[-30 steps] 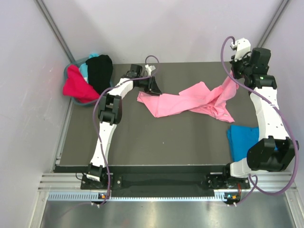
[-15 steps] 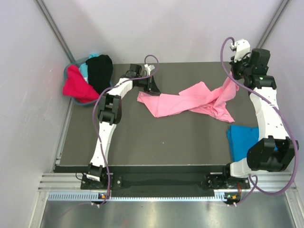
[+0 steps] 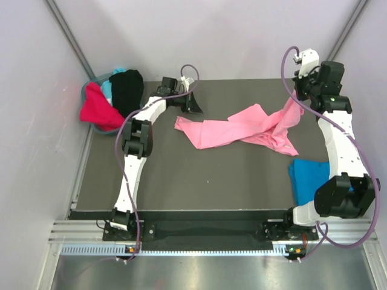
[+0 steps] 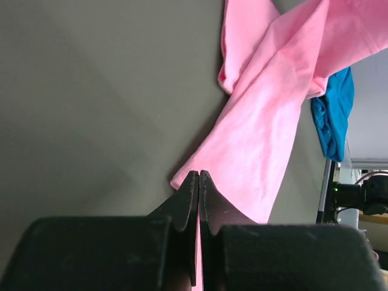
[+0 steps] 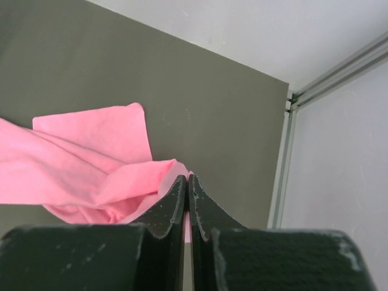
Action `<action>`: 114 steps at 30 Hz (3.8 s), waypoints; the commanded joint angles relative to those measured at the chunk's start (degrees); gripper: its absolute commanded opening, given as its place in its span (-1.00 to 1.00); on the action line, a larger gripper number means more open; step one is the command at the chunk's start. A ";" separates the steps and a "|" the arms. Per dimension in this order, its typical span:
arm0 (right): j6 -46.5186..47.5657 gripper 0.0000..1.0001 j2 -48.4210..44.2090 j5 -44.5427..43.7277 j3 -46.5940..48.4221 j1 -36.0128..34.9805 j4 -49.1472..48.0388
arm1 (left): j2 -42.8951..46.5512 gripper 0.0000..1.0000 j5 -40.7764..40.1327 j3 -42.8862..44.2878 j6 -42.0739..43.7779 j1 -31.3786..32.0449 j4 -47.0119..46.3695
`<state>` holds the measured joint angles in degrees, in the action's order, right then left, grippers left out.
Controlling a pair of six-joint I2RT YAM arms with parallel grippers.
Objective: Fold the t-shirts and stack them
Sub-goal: Flatten the tshirt out
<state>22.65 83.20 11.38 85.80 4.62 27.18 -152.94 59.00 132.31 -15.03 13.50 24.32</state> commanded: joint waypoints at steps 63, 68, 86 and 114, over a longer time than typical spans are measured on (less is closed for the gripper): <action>-0.59 -1.00 2.85 -1.80 2.53 -0.23 -4.50 | -1.13 -0.76 2.00 -2.15 -2.11 1.53 -2.17; -0.68 -1.00 2.76 -1.62 2.35 -0.23 -4.50 | -1.39 -0.70 0.59 -1.01 -2.55 1.36 -2.87; -0.86 -1.00 3.90 -1.62 2.79 -0.58 -4.50 | -2.97 -0.33 -1.52 0.49 -3.17 1.09 -3.49; -9.63 -1.00 12.51 -8.56 27.82 -0.49 -7.93 | 23.45 -1.00 -0.73 -1.52 -4.04 -8.22 -4.28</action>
<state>18.55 95.42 5.10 106.72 4.27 23.77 -142.39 57.41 131.41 -19.49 8.49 22.70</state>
